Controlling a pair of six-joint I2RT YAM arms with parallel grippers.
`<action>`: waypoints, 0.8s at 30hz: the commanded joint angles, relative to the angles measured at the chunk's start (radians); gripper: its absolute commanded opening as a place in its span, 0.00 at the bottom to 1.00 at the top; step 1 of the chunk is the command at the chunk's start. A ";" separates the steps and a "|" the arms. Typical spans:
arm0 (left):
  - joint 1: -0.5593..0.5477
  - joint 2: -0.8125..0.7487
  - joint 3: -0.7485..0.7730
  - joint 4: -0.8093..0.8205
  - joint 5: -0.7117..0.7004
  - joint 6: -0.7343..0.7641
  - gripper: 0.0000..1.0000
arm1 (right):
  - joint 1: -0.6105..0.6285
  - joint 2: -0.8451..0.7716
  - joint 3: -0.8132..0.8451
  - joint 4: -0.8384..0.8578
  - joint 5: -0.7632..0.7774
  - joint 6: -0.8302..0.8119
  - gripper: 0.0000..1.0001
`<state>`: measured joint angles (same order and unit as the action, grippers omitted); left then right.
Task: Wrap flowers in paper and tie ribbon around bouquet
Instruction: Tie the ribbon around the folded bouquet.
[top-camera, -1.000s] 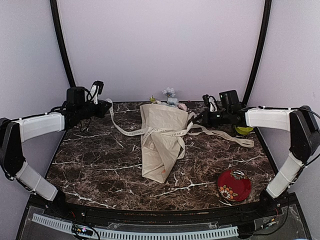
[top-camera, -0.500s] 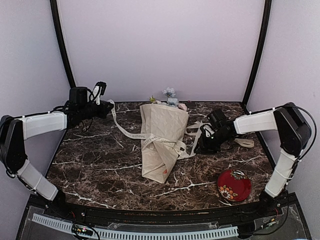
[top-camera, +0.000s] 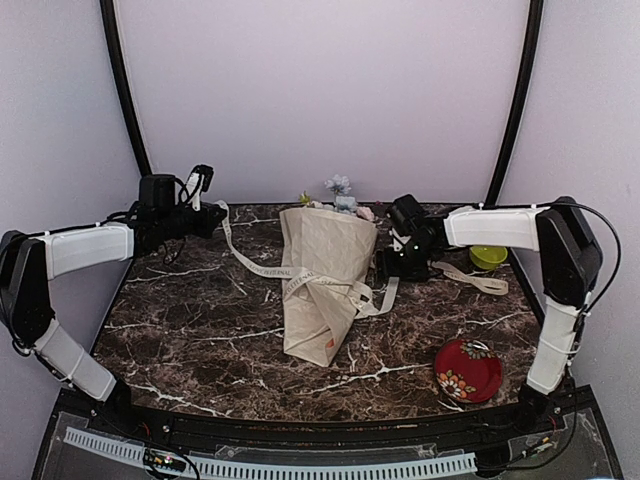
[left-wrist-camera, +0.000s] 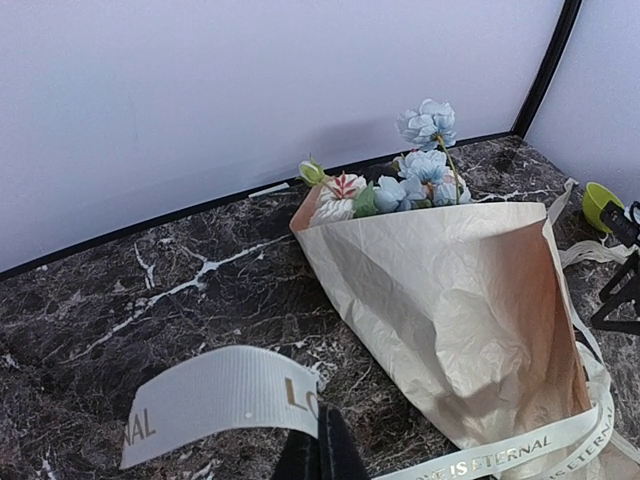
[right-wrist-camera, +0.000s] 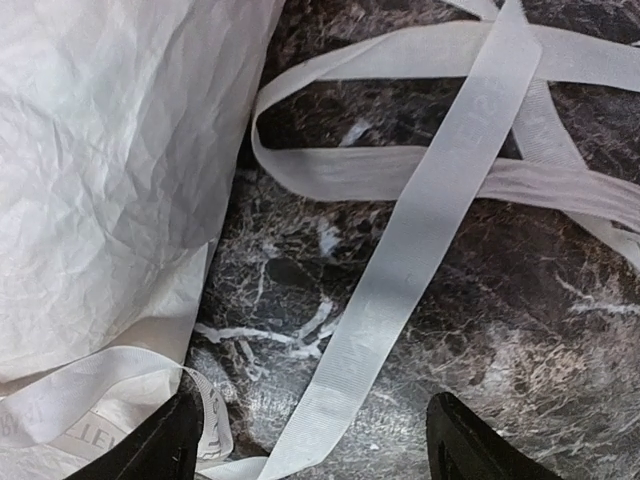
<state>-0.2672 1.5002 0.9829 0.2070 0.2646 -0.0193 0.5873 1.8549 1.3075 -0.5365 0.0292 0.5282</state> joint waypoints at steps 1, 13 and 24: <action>-0.006 -0.009 0.030 -0.016 -0.008 0.023 0.00 | 0.055 0.090 0.074 -0.143 0.177 0.038 0.80; -0.006 -0.016 0.029 -0.018 -0.020 0.033 0.00 | 0.098 0.170 0.044 -0.169 0.119 0.036 0.64; -0.005 -0.026 0.036 -0.028 -0.039 0.042 0.00 | 0.054 0.135 -0.005 -0.103 0.097 0.023 0.00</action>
<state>-0.2676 1.5002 0.9833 0.1944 0.2409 0.0082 0.6628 1.9854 1.3411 -0.6365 0.1574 0.5598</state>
